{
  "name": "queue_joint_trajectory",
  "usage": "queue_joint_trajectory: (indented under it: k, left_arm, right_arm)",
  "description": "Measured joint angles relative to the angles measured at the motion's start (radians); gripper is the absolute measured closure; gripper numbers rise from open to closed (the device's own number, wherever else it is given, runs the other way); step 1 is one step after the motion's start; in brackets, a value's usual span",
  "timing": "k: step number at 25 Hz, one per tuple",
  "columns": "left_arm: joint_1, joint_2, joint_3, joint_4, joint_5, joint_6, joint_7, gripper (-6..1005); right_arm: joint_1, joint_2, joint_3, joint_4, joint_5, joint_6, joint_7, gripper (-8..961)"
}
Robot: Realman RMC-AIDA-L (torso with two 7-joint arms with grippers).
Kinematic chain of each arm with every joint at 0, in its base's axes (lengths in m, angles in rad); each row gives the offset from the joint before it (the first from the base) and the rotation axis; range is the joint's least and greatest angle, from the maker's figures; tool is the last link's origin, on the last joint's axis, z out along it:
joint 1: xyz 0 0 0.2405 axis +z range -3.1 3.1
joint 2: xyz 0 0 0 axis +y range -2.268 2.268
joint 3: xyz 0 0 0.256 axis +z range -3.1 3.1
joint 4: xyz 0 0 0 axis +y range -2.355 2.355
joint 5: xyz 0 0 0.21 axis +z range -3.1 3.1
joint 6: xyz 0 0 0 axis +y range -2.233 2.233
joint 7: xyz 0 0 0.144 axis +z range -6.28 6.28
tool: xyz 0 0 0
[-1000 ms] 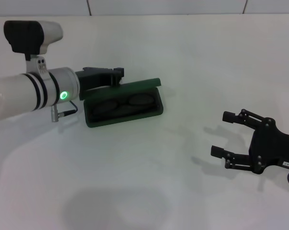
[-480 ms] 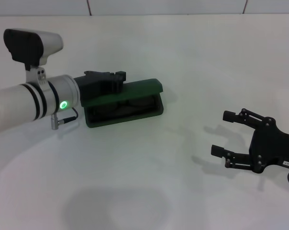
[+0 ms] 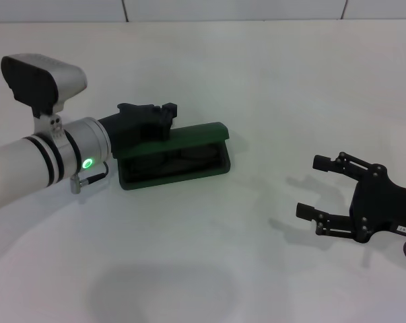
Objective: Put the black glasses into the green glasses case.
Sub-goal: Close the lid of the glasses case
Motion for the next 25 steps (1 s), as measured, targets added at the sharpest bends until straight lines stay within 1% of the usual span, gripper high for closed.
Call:
queue_joint_trajectory:
  k: [6, 13, 17, 25]
  left_arm:
    - [-0.004, 0.000, 0.017, -0.050, -0.119, 0.001, 0.144, 928]
    - [0.007, -0.002, 0.085, -0.077, -0.267, 0.002, 0.314, 927]
    - [0.008, -0.002, 0.104, -0.113, -0.340, 0.022, 0.410, 927]
    - [0.005, -0.001, 0.104, -0.145, -0.395, 0.044, 0.470, 925]
  right_arm:
    - [0.000, 0.000, 0.000, 0.000, 0.000, 0.000, 0.000, 79]
    - [0.000, 0.000, 0.000, 0.000, 0.002, 0.000, 0.000, 79]
    - [0.000, 0.000, 0.000, 0.000, 0.002, 0.004, 0.000, 79]
    - [0.000, 0.000, -0.001, 0.000, 0.002, 0.007, 0.002, 79]
